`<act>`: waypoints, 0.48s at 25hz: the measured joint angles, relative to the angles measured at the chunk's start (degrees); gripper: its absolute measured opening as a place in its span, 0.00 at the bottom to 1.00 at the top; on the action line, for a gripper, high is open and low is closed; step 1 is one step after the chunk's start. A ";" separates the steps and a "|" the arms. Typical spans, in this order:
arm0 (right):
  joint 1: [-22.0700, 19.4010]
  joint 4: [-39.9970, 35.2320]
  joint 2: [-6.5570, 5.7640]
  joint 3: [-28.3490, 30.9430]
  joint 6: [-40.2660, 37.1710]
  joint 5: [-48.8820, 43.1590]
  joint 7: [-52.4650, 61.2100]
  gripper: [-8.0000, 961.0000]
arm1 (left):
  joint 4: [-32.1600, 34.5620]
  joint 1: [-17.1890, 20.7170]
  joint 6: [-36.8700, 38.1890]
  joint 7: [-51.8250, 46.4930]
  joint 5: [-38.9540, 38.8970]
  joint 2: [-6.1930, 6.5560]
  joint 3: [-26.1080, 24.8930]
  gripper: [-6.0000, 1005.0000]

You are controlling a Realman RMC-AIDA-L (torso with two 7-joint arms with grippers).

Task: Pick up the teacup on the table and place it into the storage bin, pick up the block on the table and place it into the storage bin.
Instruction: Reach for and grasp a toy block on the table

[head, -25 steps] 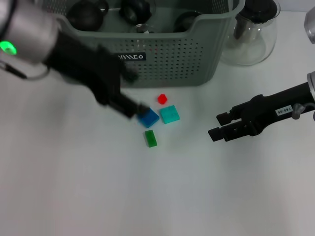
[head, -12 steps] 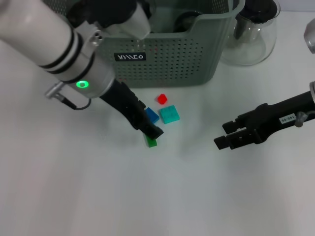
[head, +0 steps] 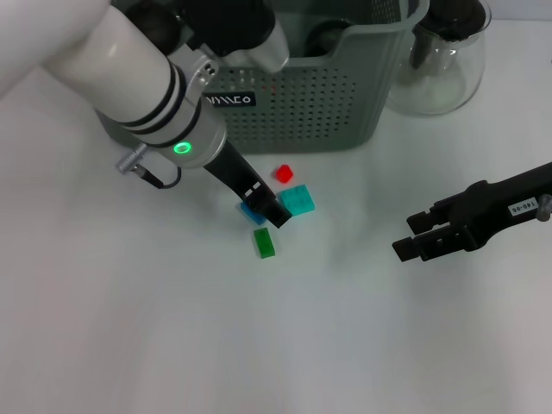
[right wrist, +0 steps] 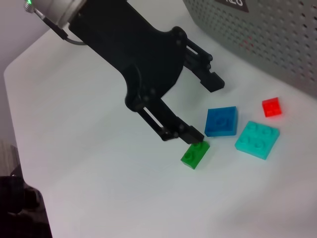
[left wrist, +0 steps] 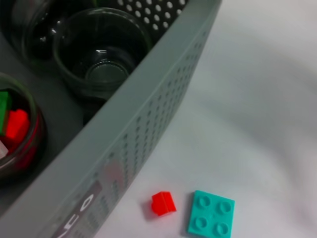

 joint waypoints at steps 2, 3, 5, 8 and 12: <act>0.01 0.00 -0.05 0.00 0.00 0.00 0.00 0.68 | -0.78 -0.28 -0.96 -0.63 0.38 -0.05 0.76 0.84; 0.02 0.00 -0.06 0.00 0.00 0.00 0.00 0.68 | -1.16 -0.44 -1.43 -0.98 0.61 -0.07 1.14 0.84; 0.06 0.00 -0.06 0.00 0.00 0.01 0.00 0.68 | -1.95 -0.77 -2.56 -1.83 1.05 -0.07 2.17 0.84; 0.09 -0.01 -0.07 0.00 0.00 0.02 0.00 0.68 | -3.10 -1.12 -4.15 -2.34 1.39 -0.04 2.94 0.84; 0.09 0.00 -0.07 0.00 0.05 0.04 0.00 0.68 | -4.71 -1.58 -5.21 -2.40 1.63 -0.04 3.44 0.84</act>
